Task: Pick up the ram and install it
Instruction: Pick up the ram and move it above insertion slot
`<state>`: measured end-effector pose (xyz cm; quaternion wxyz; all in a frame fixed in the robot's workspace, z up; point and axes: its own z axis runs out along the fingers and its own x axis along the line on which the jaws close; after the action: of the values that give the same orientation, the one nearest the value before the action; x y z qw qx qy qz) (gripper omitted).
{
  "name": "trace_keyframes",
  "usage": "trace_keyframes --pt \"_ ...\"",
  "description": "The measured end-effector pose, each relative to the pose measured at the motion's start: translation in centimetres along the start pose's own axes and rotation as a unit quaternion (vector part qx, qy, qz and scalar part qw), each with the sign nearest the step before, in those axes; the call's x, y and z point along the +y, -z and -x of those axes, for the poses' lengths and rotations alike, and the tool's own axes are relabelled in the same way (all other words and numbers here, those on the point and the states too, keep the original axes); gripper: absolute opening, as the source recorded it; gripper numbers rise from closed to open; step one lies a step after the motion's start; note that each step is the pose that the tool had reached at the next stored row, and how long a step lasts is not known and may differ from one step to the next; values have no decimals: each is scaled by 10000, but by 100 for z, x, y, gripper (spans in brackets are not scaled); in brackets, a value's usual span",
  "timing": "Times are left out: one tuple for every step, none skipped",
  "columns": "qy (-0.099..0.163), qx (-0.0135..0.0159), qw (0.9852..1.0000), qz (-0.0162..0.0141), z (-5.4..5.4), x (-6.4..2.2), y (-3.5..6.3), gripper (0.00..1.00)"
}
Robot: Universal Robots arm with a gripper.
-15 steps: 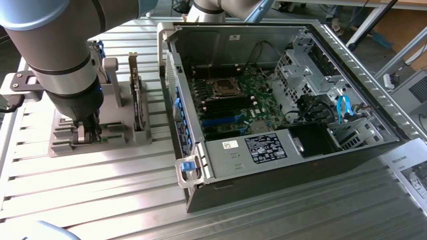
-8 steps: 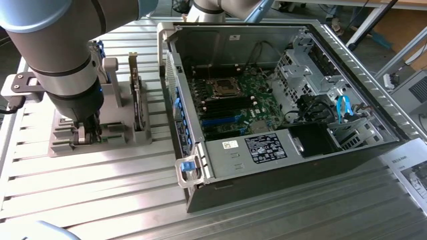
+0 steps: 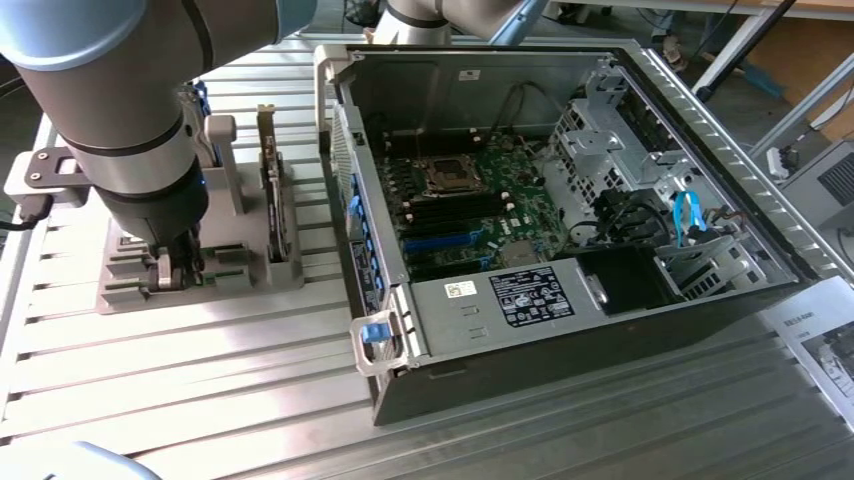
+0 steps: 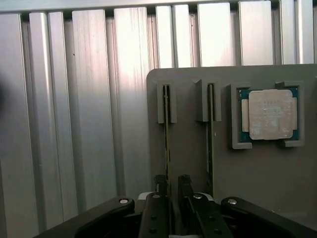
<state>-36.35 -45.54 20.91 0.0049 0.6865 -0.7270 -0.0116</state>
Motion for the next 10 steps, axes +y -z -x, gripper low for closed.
trace_keyframes --pt "2 1 10000 0 0 0 -4 24" --pt "5 1 10000 1 0 0 -6 24" --pt "10 1 10000 1 0 0 -8 24" --pt "17 1 10000 1 0 0 -9 24" --pt "20 1 10000 1 0 0 -9 24" --pt "20 1 10000 0 0 0 -10 24" --pt "20 1 10000 0 0 0 -10 24" --pt "20 0 10000 0 0 0 -10 24" --pt "20 0 10000 -1 1 0 -11 24" --pt "22 0 10000 -1 4 -1 -12 24"
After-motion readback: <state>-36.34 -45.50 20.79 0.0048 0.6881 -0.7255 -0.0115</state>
